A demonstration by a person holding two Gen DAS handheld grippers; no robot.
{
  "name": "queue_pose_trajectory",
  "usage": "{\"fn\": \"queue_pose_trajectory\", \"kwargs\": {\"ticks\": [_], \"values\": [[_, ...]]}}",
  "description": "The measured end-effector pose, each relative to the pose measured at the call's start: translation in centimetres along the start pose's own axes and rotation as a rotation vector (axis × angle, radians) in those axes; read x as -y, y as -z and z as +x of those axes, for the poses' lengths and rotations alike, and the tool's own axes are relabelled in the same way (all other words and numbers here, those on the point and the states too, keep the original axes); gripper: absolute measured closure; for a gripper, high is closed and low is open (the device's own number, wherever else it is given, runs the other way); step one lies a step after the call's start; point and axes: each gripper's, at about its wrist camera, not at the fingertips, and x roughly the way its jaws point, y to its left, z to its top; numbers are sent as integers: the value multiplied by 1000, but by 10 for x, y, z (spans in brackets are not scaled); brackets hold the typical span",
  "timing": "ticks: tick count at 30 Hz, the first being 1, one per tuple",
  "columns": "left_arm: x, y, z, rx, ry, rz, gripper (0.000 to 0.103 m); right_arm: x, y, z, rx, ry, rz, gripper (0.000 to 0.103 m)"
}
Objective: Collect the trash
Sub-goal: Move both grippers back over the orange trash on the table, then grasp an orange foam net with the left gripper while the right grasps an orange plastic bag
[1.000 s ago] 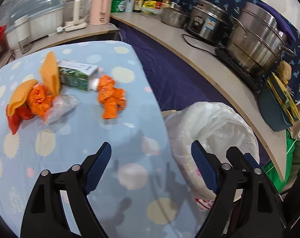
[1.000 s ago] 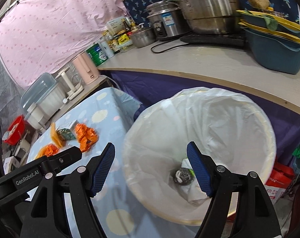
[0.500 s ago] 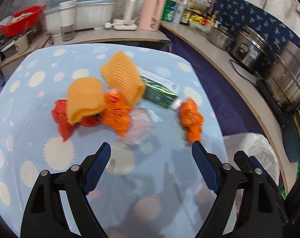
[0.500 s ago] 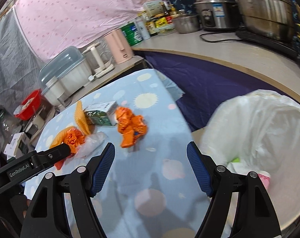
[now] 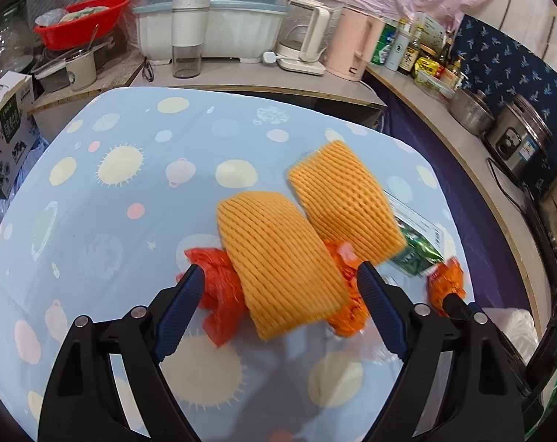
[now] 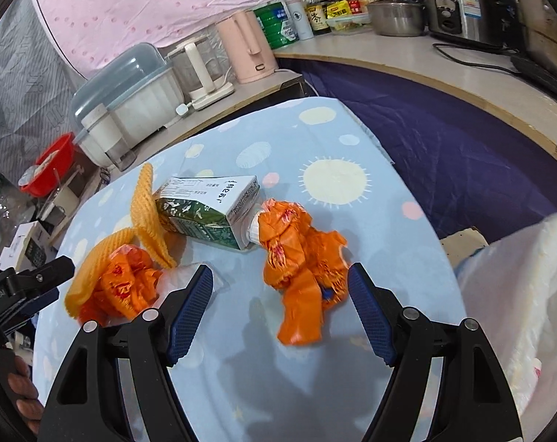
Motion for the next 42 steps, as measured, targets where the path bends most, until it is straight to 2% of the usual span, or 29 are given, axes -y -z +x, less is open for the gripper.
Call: {"fn": "queue_pose_trajectory", "kwargs": {"ticks": [5,11,18,22,24,25,29,30,33,35,42], "values": [[-14,-5,20,-30,-8,-23,23,-13,3,15,-35,-20,-11,29],[-19,-2,31,-51,14,-31,23,-39,12,16,-58,-88,-32,28],[-17,-2,39,-65,29,-19,23,-59,22,22,-52,-45,-96,22],[-13,-5,42,-84,66,-7,36,-59,22,27,-44,-26,-115,22],[-10,-6,43,-92,86,-2,51,-59,21,28,-38,-6,-133,32],[-8,-7,43,-100,102,4,54,-58,20,29,-36,7,-142,36],[-1,-8,43,-105,120,26,68,-50,17,28,-33,12,-138,63],[1,-7,43,-108,124,31,74,-47,17,27,-32,9,-131,65],[4,-6,42,-108,131,37,81,-41,16,23,-28,3,-116,82],[6,-5,38,-101,133,42,82,-36,16,18,-26,-5,-108,92],[13,1,12,-71,149,56,84,-28,25,0,-18,-12,-89,93]]}}
